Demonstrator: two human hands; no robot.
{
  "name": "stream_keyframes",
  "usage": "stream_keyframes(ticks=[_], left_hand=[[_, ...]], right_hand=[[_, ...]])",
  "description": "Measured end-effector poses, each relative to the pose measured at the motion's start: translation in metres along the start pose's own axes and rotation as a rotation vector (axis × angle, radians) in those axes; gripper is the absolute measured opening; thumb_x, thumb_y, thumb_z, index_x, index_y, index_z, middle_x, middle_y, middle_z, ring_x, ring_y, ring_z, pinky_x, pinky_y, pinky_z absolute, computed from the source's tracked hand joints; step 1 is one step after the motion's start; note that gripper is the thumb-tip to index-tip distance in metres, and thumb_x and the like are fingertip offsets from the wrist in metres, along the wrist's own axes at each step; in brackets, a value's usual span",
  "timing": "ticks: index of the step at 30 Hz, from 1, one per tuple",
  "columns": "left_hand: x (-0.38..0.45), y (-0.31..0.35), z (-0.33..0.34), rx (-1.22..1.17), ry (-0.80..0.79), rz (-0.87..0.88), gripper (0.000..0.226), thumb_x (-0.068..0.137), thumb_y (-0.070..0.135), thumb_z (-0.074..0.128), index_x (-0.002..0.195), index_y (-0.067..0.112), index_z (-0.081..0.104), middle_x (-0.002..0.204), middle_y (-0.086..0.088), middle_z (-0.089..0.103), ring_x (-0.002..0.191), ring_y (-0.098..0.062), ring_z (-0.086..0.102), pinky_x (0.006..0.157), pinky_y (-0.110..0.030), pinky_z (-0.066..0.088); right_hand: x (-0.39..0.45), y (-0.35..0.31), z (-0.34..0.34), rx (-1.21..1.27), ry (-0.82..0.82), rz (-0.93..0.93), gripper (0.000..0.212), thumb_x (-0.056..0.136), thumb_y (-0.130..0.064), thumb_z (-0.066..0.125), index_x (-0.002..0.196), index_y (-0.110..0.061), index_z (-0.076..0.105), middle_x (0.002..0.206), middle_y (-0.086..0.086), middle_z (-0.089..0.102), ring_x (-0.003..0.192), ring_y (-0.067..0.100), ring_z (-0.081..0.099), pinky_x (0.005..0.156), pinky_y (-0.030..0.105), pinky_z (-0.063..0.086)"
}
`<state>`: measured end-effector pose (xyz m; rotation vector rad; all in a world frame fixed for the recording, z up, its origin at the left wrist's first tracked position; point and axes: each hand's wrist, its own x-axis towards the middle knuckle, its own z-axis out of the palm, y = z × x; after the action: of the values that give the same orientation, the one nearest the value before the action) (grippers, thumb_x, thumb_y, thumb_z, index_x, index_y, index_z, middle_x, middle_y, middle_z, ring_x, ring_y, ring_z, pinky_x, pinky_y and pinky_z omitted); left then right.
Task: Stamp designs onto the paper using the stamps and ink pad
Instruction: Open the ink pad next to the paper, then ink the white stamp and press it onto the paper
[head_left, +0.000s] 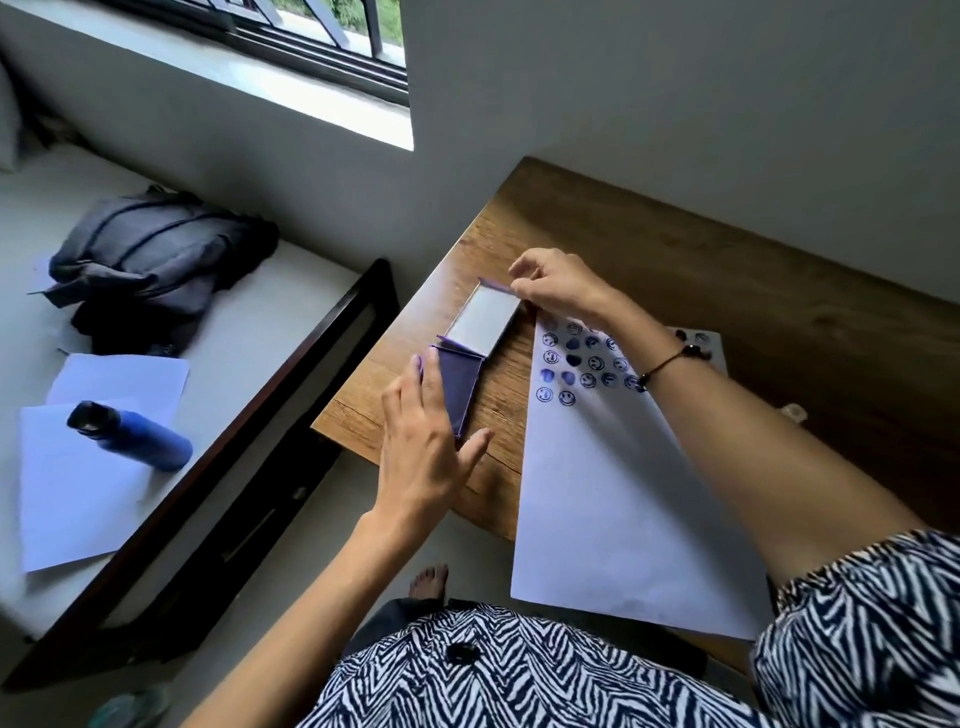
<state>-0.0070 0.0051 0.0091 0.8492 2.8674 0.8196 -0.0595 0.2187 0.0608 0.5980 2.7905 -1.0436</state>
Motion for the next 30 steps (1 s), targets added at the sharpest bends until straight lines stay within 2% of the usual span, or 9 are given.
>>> stream_keyframes(ticks=[3, 6, 9, 13, 18, 22, 25, 28, 30], left_hand=[[0.005, 0.017, 0.003, -0.03, -0.032, 0.05, 0.092, 0.075, 0.035, 0.067, 0.141, 0.004, 0.012, 0.148, -0.022, 0.026, 0.132, -0.035, 0.023, 0.112, -0.037, 0.016], [0.008, 0.035, 0.009, -0.088, -0.074, 0.093, 0.087, 0.075, 0.029, 0.067, 0.14, 0.004, 0.016, 0.147, -0.022, 0.027, 0.132, -0.035, 0.024, 0.111, -0.034, 0.014], [0.009, 0.052, 0.018, -0.143, -0.119, 0.188, 0.079, 0.077, 0.026, 0.065, 0.139, 0.002, 0.021, 0.146, -0.022, 0.031, 0.132, -0.035, 0.026, 0.109, -0.031, 0.014], [0.005, 0.077, 0.03, -0.243, -0.172, 0.3, 0.065, 0.082, 0.023, 0.06, 0.135, 0.0, 0.03, 0.141, -0.02, 0.04, 0.13, -0.034, 0.034, 0.108, -0.03, 0.021], [0.001, 0.105, 0.042, -0.317, -0.225, 0.377, 0.056, 0.085, 0.023, 0.056, 0.133, 0.002, 0.036, 0.141, -0.016, 0.043, 0.131, -0.029, 0.034, 0.108, -0.03, 0.022], [0.001, 0.114, 0.046, -0.352, -0.228, 0.393, 0.054, 0.086, 0.024, 0.055, 0.133, 0.006, 0.037, 0.142, -0.013, 0.043, 0.133, -0.026, 0.034, 0.106, -0.026, 0.021], [0.003, 0.116, 0.047, -0.38, -0.233, 0.392, 0.051, 0.086, 0.023, 0.055, 0.131, 0.007, 0.04, 0.139, -0.013, 0.047, 0.13, -0.025, 0.038, 0.101, -0.022, 0.022], [0.008, 0.115, 0.045, -0.532, -0.263, 0.315, 0.043, 0.084, 0.017, 0.058, 0.124, 0.007, 0.048, 0.126, -0.014, 0.057, 0.11, -0.023, 0.055, 0.089, -0.019, 0.035], [0.013, 0.113, 0.039, -0.736, -0.382, 0.153, 0.037, 0.084, 0.014, 0.059, 0.12, 0.009, 0.051, 0.116, -0.013, 0.062, 0.094, -0.02, 0.062, 0.083, -0.026, 0.047]], right_hand=[[-0.022, 0.008, -0.009, 0.011, 0.125, -0.018, 0.034, 0.085, -0.009, 0.052, 0.119, -0.01, 0.055, 0.118, 0.014, 0.063, 0.106, 0.026, 0.059, 0.086, 0.027, 0.044], [-0.055, 0.026, -0.025, -0.011, 0.306, -0.035, 0.027, 0.086, -0.004, 0.052, 0.111, -0.006, 0.06, 0.109, 0.018, 0.067, 0.098, 0.027, 0.063, 0.087, 0.032, 0.05], [-0.097, 0.061, -0.046, -0.118, 0.446, 0.081, 0.02, 0.086, -0.001, 0.051, 0.102, -0.004, 0.063, 0.105, 0.02, 0.067, 0.091, 0.031, 0.063, 0.081, 0.036, 0.05], [-0.151, 0.109, -0.064, -0.323, 0.419, 0.379, 0.018, 0.087, -0.01, 0.057, 0.105, -0.01, 0.06, 0.108, 0.017, 0.064, 0.087, 0.024, 0.057, 0.067, 0.033, 0.043], [-0.172, 0.133, -0.06, -0.445, 0.321, 0.432, 0.03, 0.082, -0.012, 0.065, 0.112, -0.012, 0.06, 0.115, 0.015, 0.064, 0.1, 0.029, 0.06, 0.077, 0.033, 0.048], [-0.172, 0.138, -0.048, -0.398, 0.345, 0.471, 0.024, 0.084, -0.006, 0.062, 0.108, -0.009, 0.062, 0.112, 0.017, 0.065, 0.096, 0.031, 0.062, 0.073, 0.031, 0.048], [-0.175, 0.133, -0.046, -0.356, 0.411, 0.405, 0.018, 0.083, -0.005, 0.061, 0.1, -0.007, 0.066, 0.107, 0.017, 0.068, 0.09, 0.028, 0.063, 0.071, 0.029, 0.048], [-0.179, 0.114, -0.047, -0.057, 0.502, 0.321, 0.013, 0.074, -0.011, 0.07, 0.087, -0.012, 0.07, 0.082, 0.003, 0.069, 0.063, 0.0, 0.058, 0.054, 0.007, 0.042], [-0.18, 0.094, -0.041, 0.226, 0.49, 0.234, 0.011, 0.072, -0.012, 0.072, 0.083, -0.014, 0.07, 0.073, 0.0, 0.067, 0.058, -0.001, 0.057, 0.056, 0.013, 0.047]])
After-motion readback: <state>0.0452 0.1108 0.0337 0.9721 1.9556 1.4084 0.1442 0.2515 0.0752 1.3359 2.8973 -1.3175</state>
